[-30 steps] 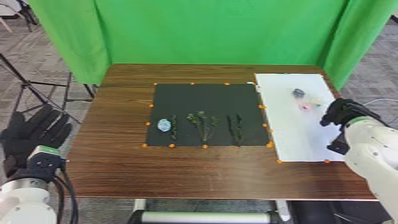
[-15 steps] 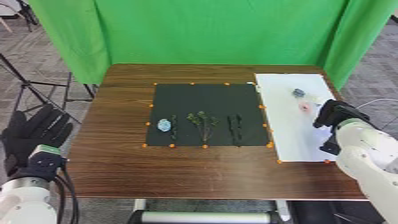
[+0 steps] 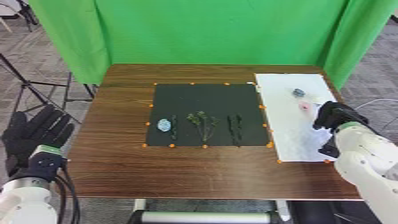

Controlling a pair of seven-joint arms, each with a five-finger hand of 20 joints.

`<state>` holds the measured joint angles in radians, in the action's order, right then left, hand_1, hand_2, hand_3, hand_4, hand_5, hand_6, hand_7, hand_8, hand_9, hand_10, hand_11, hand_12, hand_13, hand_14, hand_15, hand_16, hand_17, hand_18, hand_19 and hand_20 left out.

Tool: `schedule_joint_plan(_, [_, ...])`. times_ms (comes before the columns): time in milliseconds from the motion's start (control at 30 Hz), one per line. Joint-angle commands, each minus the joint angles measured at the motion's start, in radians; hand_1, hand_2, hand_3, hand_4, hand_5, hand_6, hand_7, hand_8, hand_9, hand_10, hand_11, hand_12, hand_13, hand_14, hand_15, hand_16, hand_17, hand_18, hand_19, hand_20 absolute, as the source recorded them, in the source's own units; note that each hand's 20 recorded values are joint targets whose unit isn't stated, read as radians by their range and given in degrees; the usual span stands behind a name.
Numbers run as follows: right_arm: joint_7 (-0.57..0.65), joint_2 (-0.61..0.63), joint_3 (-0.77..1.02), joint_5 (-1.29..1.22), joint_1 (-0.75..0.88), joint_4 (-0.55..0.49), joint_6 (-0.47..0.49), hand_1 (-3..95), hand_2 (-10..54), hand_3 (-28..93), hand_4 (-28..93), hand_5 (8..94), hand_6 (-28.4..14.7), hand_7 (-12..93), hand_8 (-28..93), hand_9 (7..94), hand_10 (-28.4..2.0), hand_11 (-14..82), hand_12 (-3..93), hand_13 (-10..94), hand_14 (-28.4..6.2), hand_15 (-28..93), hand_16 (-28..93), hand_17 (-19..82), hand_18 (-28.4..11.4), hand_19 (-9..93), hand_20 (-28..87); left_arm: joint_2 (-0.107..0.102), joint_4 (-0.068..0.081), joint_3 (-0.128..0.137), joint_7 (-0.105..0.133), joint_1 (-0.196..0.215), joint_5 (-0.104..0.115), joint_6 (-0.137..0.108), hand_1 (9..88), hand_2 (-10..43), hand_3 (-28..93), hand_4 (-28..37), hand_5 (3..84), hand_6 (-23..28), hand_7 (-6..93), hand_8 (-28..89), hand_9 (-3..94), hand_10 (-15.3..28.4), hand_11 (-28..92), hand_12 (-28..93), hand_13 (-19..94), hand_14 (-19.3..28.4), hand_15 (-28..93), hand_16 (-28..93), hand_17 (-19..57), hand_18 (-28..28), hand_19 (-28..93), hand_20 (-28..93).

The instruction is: Arrange flowers

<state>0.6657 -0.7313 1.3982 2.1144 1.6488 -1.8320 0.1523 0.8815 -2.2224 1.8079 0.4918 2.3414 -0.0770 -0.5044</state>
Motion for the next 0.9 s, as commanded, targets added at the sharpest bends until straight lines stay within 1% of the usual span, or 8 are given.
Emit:
schedule_joint_plan(33, [-0.024, 0.010, 0.061, 0.002, 0.091, -0.058, -0.102, 56.8, -9.5, 68, -28, 60.2, -3.7, 37, -14, 62.3, -15.2, 31.0, 24.1, 64, -7.7, 61, 41, 38, -21.2, 86, 35, 0.007, -0.001, 0.000, -0.012, 0.011, 0.007, 0.012, 27.9, 12.6, 72, -28.3, 46.6, 8.4, 21.3, -12, 41.7, 15.2, 30, 9, 31, 16.8, 54, -10, -4.0, 15.2, 43, 13])
schedule_joint_plan(67, [-0.024, 0.013, 0.072, 0.006, 0.110, -0.075, -0.133, 58.7, -9.5, 67, -28, 62.2, -3.8, 34, -6, 64.7, -14.0, 28.1, 27.9, 65, -6.7, 58, 44, 38, -21.2, 85, 36, 0.010, 0.002, 0.001, -0.021, 0.005, 0.002, 0.012, 28.0, 12.6, 72, -28.3, 46.7, 8.6, 21.2, -12, 41.7, 15.2, 30, 9, 31, 16.8, 54, -10, -4.0, 15.2, 43, 13])
schedule_joint_plan(133, [-0.036, 0.019, 0.090, 0.034, 0.143, -0.096, -0.186, 61.7, -9.5, 65, -28, 65.5, -4.0, 32, 3, 69.5, -12.0, 21.6, 34.6, 67, -5.2, 54, 49, 38, -21.1, 84, 37, 0.007, -0.001, 0.002, -0.011, 0.013, 0.008, 0.015, 28.0, 12.6, 72, -28.3, 46.8, 8.7, 21.1, -12, 41.8, 15.2, 30, 9, 31, 16.8, 54, -10, -3.9, 15.1, 43, 13])
schedule_joint_plan(233, [-0.032, 0.027, 0.100, 0.045, 0.169, -0.118, -0.275, 63.8, -9.5, 63, -28, 68.1, -3.5, 32, 6, 74.3, -10.2, 14.8, 40.7, 70, -4.2, 50, 52, 39, -22.1, 82, 39, 0.007, -0.002, 0.007, -0.017, 0.017, 0.001, 0.015, 28.0, 12.5, 72, -28.3, 46.8, 8.7, 21.1, -12, 41.8, 15.2, 30, 9, 31, 16.8, 54, -10, -4.0, 15.1, 43, 13])
schedule_joint_plan(333, [-0.035, 0.032, 0.093, 0.064, 0.171, -0.130, -0.350, 65.2, -9.5, 64, -28, 70.8, -2.6, 33, 6, 77.9, -9.1, 13.0, 42.6, 74, -2.8, 47, 54, 39, -22.1, 79, 40, 0.007, -0.001, 0.010, -0.016, 0.018, 0.007, 0.017, 28.1, 12.4, 72, -28.3, 46.9, 8.9, 21.1, -12, 41.8, 15.1, 30, 9, 31, 16.7, 54, -10, -3.9, 15.1, 43, 13])
schedule_joint_plan(500, [-0.080, 0.033, 0.068, 0.007, 0.136, -0.163, -0.368, 66.4, -9.5, 65, -28, 74.9, -1.0, 32, 7, 82.6, -7.8, 12.2, 44.2, 78, -1.7, 45, 57, 39, -21.9, 76, 41, 0.004, 0.003, 0.012, -0.020, 0.011, 0.003, 0.019, 28.4, 11.9, 72, -28.3, 46.8, 8.9, 21.2, -12, 41.8, 15.2, 30, 9, 31, 16.7, 54, -10, -4.0, 15.2, 43, 13])
schedule_joint_plan(600, [-0.119, 0.022, 0.008, -0.039, 0.064, -0.177, -0.362, 66.3, -9.5, 66, -28, 75.4, -0.9, 32, 7, 83.3, -7.7, 12.2, 44.5, 79, -1.7, 45, 57, 39, -21.9, 76, 41, -0.003, -0.003, 0.012, -0.007, 0.020, 0.007, 0.013, 28.5, 11.8, 72, -28.3, 46.7, 8.8, 21.2, -12, 41.6, 15.1, 30, 9, 31, 16.7, 54, -10, -4.0, 15.2, 43, 13])
schedule_joint_plan(900, [-0.185, -0.048, -0.250, -0.067, -0.228, -0.163, -0.337, 66.6, -9.5, 67, -28, 75.6, -0.6, 32, 7, 83.6, -7.2, 12.0, 45.2, 79, -1.3, 45, 57, 39, -21.8, 75, 42, -0.004, -0.002, 0.001, -0.009, 0.008, 0.010, 0.015, 28.4, 11.6, 72, -28.3, 46.5, 8.7, 21.5, -12, 41.5, 15.1, 30, 9, 31, 16.7, 54, -10, -4.0, 15.2, 43, 13])
